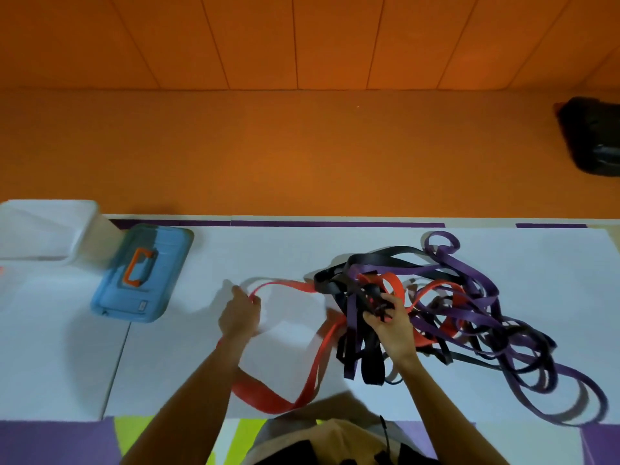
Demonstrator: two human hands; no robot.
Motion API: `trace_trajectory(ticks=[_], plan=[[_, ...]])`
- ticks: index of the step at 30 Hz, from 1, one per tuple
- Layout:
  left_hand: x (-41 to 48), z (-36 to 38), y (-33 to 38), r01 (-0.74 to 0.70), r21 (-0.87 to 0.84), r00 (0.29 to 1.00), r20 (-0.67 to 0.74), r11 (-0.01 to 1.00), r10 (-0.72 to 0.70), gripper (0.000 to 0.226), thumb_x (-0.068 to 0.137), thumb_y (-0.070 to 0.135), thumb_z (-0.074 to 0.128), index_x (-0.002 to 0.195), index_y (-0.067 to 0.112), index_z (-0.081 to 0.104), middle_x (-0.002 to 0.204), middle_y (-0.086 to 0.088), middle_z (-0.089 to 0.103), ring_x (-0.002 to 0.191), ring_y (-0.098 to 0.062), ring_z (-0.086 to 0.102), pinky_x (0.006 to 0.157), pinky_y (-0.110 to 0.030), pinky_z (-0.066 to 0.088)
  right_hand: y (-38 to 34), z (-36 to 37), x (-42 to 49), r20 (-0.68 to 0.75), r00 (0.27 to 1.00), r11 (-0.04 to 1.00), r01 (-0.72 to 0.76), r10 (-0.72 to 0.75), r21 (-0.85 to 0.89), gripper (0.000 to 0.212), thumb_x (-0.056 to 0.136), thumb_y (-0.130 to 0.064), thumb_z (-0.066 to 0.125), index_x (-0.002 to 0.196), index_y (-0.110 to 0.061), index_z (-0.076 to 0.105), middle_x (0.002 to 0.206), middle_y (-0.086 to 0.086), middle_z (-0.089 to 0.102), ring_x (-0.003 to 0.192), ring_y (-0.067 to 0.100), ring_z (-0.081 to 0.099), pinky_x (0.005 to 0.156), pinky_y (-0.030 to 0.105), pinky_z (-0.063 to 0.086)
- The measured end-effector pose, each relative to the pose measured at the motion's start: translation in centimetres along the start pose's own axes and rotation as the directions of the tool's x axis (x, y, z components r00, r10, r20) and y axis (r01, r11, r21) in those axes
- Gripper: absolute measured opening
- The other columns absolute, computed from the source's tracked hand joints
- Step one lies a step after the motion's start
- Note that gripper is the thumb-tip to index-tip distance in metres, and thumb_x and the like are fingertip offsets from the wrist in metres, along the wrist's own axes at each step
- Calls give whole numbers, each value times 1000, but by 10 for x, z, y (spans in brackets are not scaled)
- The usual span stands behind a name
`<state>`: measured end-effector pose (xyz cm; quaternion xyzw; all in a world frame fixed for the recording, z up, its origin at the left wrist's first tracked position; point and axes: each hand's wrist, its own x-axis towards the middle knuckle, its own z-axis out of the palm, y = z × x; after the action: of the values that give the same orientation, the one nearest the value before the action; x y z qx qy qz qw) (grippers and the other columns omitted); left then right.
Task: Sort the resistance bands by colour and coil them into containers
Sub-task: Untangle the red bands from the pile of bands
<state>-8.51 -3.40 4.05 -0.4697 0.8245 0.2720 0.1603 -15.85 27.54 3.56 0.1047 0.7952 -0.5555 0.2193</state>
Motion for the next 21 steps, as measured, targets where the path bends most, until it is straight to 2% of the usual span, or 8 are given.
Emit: trace_trajectory(ticks=[3, 6, 8, 10, 14, 17, 19, 21], plan=[[23, -23, 17, 68, -264, 997, -7, 962, -72, 69, 105, 35, 63, 156, 0, 33, 150, -25, 55, 137, -45, 55, 111, -50, 45, -4, 7, -4, 74, 996, 997, 53, -48, -59, 49, 89, -9, 84, 128, -24, 58, 110, -12, 72, 103, 8, 70, 83, 22, 57], [38, -36, 28, 35, -442, 999, -22, 897, -50, 60, 98, 27, 75, 141, -3, 46, 145, -27, 56, 133, -45, 56, 110, -51, 47, -6, 13, -11, 250, 967, 989, 89, -56, -120, 55, 87, -10, 86, 130, -26, 57, 117, -7, 72, 102, 9, 74, 80, 20, 60], [39, -39, 34, -20, -380, 999, -51, 925, 0, 56, 97, 29, 77, 140, 3, 50, 144, -23, 55, 134, -43, 54, 110, -55, 47, -4, 17, -13, 386, 921, 988, 104, -50, -118, 65, 86, -4, 85, 140, -22, 54, 127, -1, 70, 113, 17, 72, 93, 34, 62], [36, -35, 38, -67, -187, 997, -47, 980, 59, 55, 98, 29, 75, 143, 12, 50, 150, -18, 49, 141, -40, 47, 112, -56, 44, -1, 21, -17, 498, 867, 988, 101, -31, -115, 71, 88, 1, 82, 150, -17, 51, 137, 4, 66, 122, 25, 69, 102, 45, 59], [22, -9, 40, -218, 67, 976, 5, 974, 218, 54, 98, 13, 67, 149, 20, 48, 162, -12, 38, 153, -34, 31, 124, -51, 31, 5, 23, -17, 597, 802, 977, 133, -7, -168, 67, 94, 3, 75, 153, -10, 49, 140, 9, 65, 130, 27, 63, 112, 44, 52], [-2, 21, 51, -396, -65, 910, 109, 916, 401, 35, 107, 15, 58, 141, 9, 57, 144, -12, 58, 140, -33, 51, 114, -40, 43, 2, 18, -10, 473, 869, 935, 278, -148, -219, 41, 97, 8, 69, 135, -6, 66, 130, 7, 71, 121, 23, 69, 106, 38, 56], [-24, 38, 64, -373, -260, 873, 227, 891, 431, 29, 107, 22, 60, 133, 10, 62, 126, -6, 66, 128, -33, 62, 97, -34, 49, -1, 11, 1, 294, 926, 917, 314, -238, -247, 28, 97, 9, 66, 119, -7, 73, 122, 2, 72, 114, 22, 71, 101, 35, 58], [-36, 56, 74, -275, -335, 871, 310, 901, 382, 50, 102, 40, 67, 143, 14, 54, 141, -8, 60, 136, -32, 58, 106, -41, 51, -7, 4, 14, 176, 948, 873, 312, -264, -375, 31, 99, 5, 65, 124, -13, 70, 124, 0, 71, 116, 21, 69, 99, 33, 59]])
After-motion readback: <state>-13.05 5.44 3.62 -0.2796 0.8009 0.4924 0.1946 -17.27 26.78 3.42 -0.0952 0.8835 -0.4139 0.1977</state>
